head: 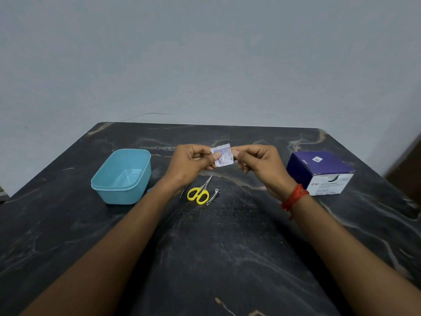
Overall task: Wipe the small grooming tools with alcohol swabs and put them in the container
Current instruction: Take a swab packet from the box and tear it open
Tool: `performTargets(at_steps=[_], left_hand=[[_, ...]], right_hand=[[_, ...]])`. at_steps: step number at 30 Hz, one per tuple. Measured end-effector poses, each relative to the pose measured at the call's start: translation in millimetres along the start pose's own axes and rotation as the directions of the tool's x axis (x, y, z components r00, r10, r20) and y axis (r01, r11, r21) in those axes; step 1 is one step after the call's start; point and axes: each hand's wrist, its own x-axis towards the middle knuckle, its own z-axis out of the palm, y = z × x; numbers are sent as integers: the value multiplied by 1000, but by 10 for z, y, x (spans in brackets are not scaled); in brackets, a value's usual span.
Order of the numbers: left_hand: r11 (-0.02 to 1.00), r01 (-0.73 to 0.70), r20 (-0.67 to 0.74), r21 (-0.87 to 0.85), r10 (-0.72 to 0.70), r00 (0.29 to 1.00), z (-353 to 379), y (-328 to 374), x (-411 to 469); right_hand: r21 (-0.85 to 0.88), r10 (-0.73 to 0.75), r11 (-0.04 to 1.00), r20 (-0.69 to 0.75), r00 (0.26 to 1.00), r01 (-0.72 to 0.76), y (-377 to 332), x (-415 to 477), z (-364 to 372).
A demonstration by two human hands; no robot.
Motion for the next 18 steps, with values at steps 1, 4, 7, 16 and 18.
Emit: performTargets(at_steps=[1,4,7,16,18], left_hand=[[1000,-1,-3,1,1,1000,3,2,1],[1000,-6,-12,-13,5,1000,5,20,0],[1000,-12,-7,-4,12,1000,9,28,-3],[997,-44,-2,56,44,999,7,3,-2],[995,-59,-10,86,60,998,18,-15,4]], right_hand=[[0,7,1000,-3,1000,-7,-4,0,-7],[21,28,999,-15,999,-28,-13,-1,-36],[-1,15,1000,-4,1000,-15,-30,-9,-40],[-100,40,994,1,999,-39,-33,-10,-58],[-111,67,992,16,998,-64,-33,-13,-59]])
